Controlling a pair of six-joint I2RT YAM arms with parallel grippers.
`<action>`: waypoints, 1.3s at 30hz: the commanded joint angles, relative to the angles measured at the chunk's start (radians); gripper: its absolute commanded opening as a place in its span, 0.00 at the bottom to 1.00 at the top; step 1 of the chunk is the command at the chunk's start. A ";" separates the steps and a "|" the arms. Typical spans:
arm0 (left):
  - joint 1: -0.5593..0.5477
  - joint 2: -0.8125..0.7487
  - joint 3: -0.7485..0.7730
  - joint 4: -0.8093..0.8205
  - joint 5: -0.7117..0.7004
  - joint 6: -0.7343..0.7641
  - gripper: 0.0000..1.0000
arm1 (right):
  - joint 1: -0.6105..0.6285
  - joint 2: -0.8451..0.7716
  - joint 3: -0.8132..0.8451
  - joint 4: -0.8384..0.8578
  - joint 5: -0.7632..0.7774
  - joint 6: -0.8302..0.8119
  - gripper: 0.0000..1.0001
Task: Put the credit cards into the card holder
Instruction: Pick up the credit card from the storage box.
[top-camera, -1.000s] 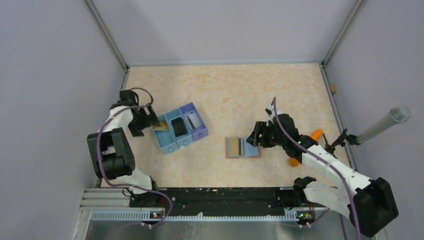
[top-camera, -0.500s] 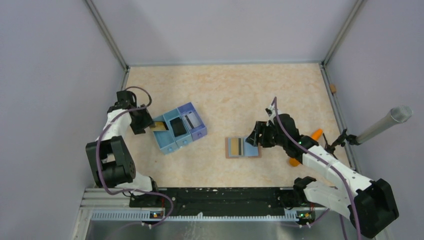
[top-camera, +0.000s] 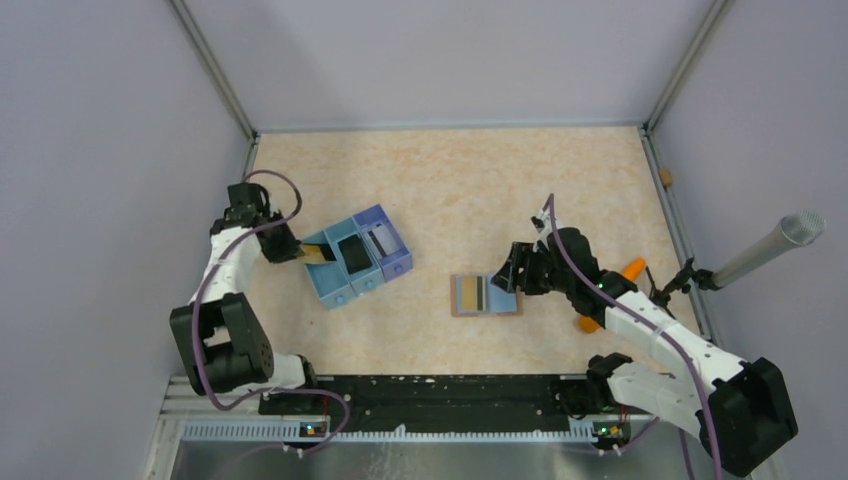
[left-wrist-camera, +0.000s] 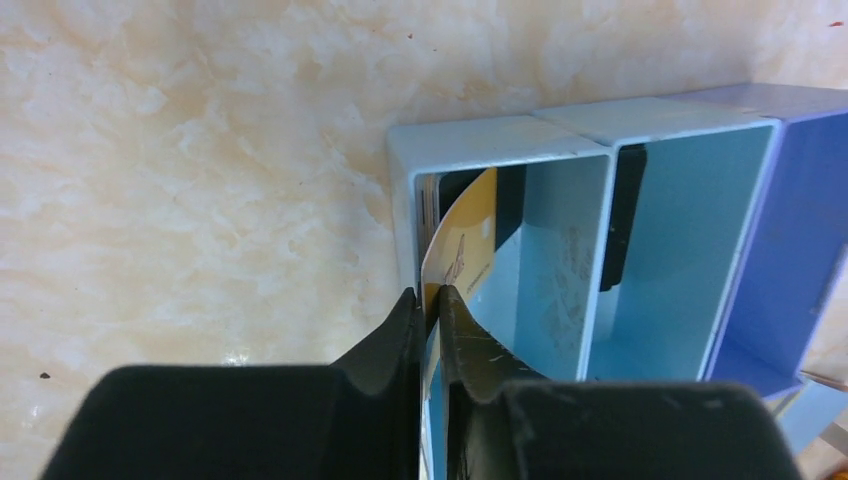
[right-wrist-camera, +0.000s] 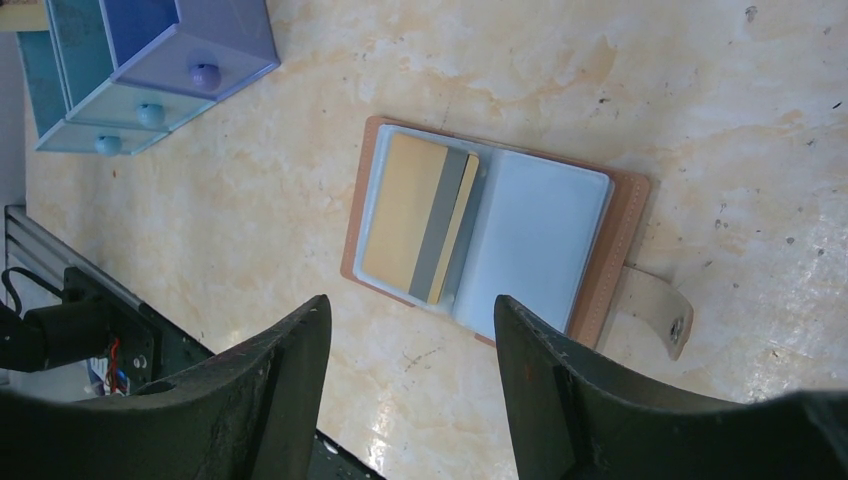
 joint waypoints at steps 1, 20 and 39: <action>0.008 -0.099 -0.026 -0.004 -0.014 0.008 0.10 | -0.009 -0.007 0.021 0.013 -0.007 -0.003 0.60; -0.064 -0.360 0.060 -0.058 0.221 0.010 0.00 | -0.009 -0.072 0.093 -0.044 -0.028 -0.090 0.62; -0.846 -0.173 0.093 -0.051 0.804 0.223 0.00 | 0.024 -0.055 0.093 0.172 -0.712 -0.098 0.65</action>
